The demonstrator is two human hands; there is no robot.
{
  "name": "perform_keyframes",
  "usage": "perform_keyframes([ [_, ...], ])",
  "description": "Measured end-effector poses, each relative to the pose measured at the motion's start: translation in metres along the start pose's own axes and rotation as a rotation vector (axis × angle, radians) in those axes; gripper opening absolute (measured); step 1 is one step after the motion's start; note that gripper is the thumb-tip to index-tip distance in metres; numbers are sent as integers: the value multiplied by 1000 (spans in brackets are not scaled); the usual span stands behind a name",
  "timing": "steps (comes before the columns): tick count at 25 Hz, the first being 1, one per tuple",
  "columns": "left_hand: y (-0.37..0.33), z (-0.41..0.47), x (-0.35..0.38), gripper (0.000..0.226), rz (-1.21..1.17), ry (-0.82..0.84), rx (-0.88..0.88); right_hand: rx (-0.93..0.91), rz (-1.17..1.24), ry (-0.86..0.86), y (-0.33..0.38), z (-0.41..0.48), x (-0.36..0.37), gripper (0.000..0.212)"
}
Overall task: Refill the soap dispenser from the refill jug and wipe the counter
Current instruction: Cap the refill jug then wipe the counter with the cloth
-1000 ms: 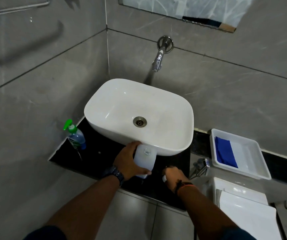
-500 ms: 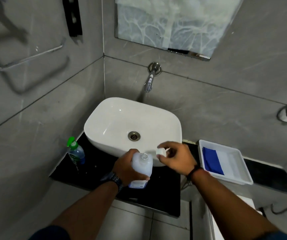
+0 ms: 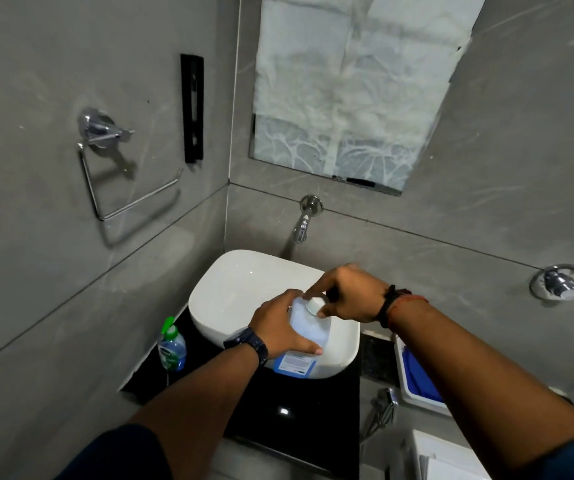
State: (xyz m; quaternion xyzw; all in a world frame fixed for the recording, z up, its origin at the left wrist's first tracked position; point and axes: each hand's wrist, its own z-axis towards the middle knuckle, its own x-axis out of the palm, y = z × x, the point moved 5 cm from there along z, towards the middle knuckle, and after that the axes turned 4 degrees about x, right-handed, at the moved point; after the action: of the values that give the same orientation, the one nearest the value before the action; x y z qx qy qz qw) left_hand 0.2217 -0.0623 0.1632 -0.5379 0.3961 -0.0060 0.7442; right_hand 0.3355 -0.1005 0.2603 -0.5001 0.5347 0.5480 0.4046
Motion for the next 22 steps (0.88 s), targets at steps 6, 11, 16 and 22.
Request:
perform_keyframes([
  [6, -14, 1, -1, 83, -41, -13, 39, 93, -38, -71, 3, -6, -12, 67],
  [11, -20, 4, -2, 82, -23, -19, 51, 79, -79, -61, 1, -8, -12, 44],
  [16, -21, 5, -1, 78, -2, -11, 49, 105, -9, -32, -4, -12, -14, 36],
  [22, -23, 6, 0, 77, -3, -24, 68, 163, -62, -45, -8, -12, -15, 46],
])
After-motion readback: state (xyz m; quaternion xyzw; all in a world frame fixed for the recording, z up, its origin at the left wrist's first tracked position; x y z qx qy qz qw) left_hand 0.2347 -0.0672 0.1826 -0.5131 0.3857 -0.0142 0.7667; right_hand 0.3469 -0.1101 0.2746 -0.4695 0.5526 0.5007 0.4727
